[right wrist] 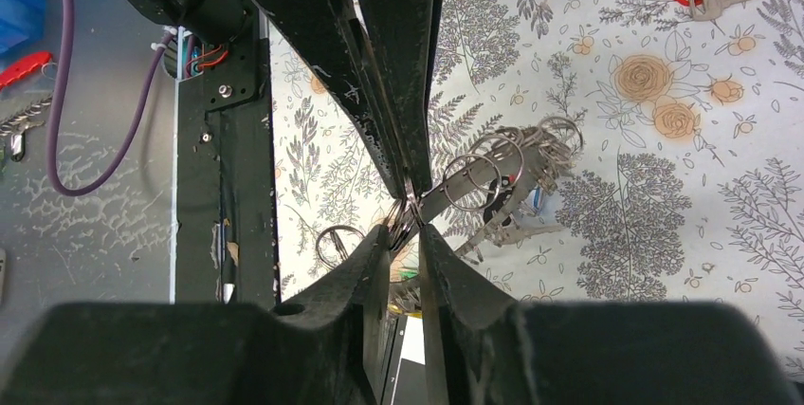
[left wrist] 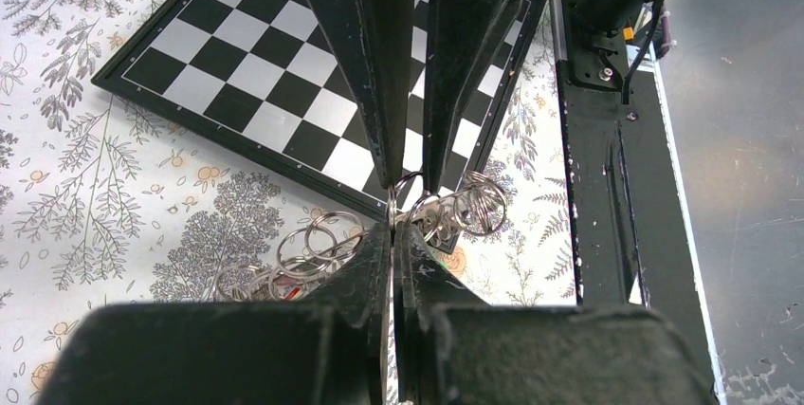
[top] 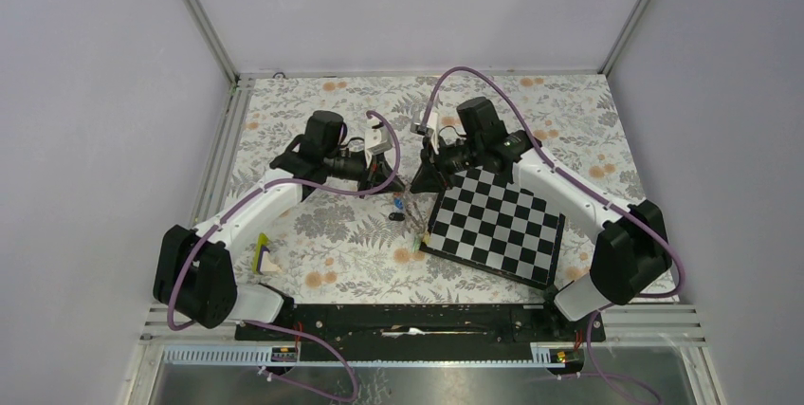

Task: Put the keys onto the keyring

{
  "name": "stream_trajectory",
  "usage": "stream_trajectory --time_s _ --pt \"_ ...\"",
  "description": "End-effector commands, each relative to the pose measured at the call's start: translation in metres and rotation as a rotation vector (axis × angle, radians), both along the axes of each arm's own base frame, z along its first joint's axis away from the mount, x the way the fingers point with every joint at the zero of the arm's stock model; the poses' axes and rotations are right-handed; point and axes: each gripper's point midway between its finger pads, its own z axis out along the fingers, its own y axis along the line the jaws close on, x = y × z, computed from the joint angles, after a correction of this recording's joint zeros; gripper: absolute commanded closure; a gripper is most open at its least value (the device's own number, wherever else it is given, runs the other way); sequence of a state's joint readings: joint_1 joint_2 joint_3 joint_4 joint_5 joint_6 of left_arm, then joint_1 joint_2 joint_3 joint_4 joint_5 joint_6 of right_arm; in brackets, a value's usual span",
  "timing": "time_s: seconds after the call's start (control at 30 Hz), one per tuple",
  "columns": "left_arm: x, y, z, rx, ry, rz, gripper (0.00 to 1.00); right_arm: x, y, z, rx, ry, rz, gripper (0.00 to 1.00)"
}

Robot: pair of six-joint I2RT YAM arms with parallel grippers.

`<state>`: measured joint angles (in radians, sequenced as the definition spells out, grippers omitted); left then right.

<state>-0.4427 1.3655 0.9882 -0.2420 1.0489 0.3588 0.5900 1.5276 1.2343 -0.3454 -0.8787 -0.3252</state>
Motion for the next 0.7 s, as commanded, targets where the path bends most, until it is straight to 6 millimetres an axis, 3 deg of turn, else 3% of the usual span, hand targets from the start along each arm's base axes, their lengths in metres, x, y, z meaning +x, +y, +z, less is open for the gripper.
stream_trajectory --time_s 0.0,0.27,0.43,0.67 --pt "0.009 -0.010 0.029 -0.056 -0.102 -0.024 1.00 0.002 0.010 0.007 0.035 -0.002 0.024 0.78" --pt "0.010 -0.010 0.026 -0.052 -0.097 -0.024 1.00 0.001 0.010 0.008 0.039 -0.005 0.031 0.87" --pt "0.013 -0.010 0.025 -0.045 -0.099 -0.014 1.00 0.002 0.007 0.011 0.035 -0.045 0.024 1.00" --pt "0.015 -0.010 0.026 -0.052 -0.079 -0.020 1.00 0.004 -0.002 0.010 0.007 -0.119 0.009 1.00"
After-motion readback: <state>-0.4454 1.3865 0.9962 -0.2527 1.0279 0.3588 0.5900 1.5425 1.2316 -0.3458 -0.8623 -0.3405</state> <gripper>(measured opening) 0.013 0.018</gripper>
